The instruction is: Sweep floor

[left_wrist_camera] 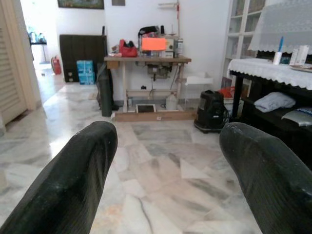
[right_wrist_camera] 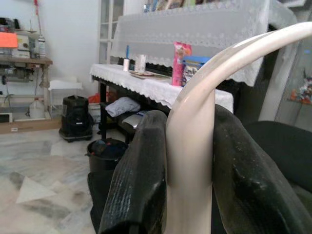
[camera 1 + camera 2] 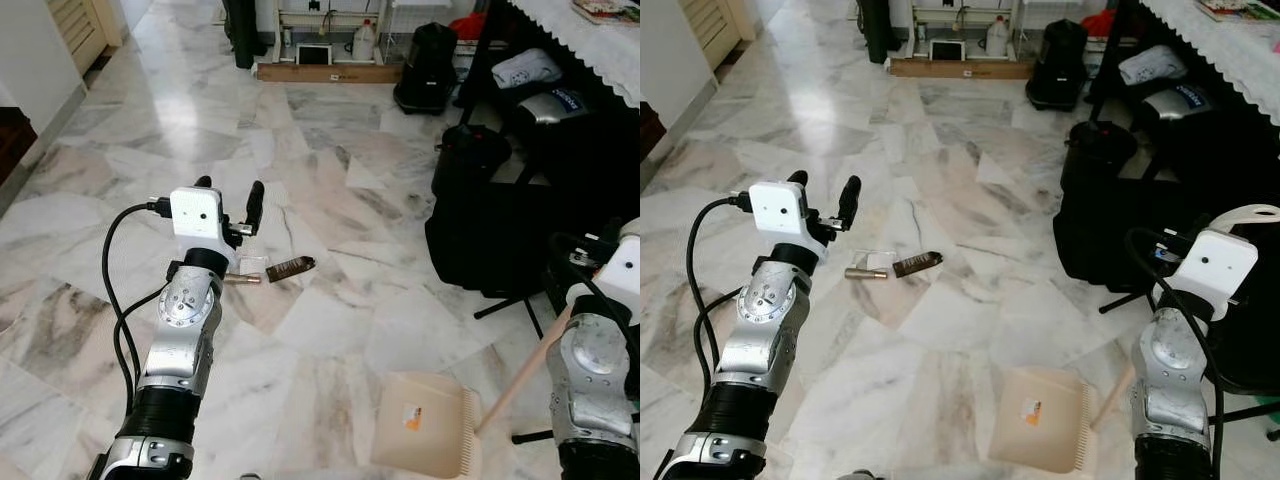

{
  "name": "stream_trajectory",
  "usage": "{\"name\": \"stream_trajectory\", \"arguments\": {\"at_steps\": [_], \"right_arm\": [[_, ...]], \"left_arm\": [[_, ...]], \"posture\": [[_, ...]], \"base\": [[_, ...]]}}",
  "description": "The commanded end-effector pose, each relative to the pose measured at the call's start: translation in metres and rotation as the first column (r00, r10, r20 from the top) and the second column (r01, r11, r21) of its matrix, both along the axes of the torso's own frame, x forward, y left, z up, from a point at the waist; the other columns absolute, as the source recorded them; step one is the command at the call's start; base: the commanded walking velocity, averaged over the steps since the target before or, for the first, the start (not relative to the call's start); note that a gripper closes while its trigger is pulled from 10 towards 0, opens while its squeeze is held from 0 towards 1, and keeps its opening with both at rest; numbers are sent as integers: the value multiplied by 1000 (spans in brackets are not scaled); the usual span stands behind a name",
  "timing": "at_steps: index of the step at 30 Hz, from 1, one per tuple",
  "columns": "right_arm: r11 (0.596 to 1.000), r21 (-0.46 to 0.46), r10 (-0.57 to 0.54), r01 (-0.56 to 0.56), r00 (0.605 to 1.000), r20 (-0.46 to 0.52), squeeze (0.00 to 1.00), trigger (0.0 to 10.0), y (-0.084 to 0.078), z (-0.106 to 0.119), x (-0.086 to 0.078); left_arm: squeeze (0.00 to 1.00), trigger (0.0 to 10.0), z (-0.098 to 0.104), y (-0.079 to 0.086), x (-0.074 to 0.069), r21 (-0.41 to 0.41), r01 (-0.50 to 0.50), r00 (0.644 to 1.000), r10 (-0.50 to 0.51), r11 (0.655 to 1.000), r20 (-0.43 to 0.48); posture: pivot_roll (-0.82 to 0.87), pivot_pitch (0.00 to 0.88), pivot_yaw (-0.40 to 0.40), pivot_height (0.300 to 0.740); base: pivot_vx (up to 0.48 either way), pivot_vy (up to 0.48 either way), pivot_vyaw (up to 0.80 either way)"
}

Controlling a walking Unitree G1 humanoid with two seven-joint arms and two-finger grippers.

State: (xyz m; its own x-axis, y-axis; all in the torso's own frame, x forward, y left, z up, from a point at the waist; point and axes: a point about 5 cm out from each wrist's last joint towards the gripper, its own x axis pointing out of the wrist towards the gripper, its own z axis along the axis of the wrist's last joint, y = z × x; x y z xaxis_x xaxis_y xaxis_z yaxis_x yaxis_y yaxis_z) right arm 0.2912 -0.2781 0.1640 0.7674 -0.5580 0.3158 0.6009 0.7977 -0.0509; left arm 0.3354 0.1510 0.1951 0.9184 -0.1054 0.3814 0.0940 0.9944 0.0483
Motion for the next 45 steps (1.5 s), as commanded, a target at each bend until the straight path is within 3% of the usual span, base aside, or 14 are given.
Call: {"name": "stream_trajectory", "arguments": {"at_steps": [1, 12, 19, 30, 38, 45], "right_arm": [[1000, -15, -17, 17, 1000, 16, 0, 10000, -6, 4, -2], [996, -50, -74, 73, 997, -21, 0, 10000, -17, -9, -12], [978, -98, -190, 184, 980, -54, 0, 10000, -32, -22, -28], [961, -25, -274, 274, 946, -173, 0, 10000, -40, -70, -54], [951, -51, -305, 304, 911, -277, 0, 10000, -44, -107, -78], [955, -59, -297, 292, 915, -273, 0, 10000, -54, -107, -81]], "left_arm": [[0, 10000, -1, -1, 1, 2, -2, 1000, 2, 1000, -11], [0, 10000, -1, -3, 0, 7, 15, 1000, -15, 1000, -12], [0, 10000, -1, -5, 0, 10, 28, 1000, -28, 1000, -15], [0, 10000, 0, -11, -1, 13, 77, 997, -77, 997, -18], [0, 10000, 0, -18, -2, 10, 117, 993, -116, 993, -25], [0, 10000, 0, -19, -2, 10, 129, 991, -128, 992, -30]], "posture": [[49, 137, -59, 740], [48, 139, -49, 740], [48, 144, -44, 740], [50, 150, -27, 740], [67, 152, -20, 740], [61, 154, -12, 740]], "base": [[0, 0, 0], [0, 0, 0], [0, 0, 0], [0, 0, 0], [0, 0, 0], [0, 0, 0]]}}
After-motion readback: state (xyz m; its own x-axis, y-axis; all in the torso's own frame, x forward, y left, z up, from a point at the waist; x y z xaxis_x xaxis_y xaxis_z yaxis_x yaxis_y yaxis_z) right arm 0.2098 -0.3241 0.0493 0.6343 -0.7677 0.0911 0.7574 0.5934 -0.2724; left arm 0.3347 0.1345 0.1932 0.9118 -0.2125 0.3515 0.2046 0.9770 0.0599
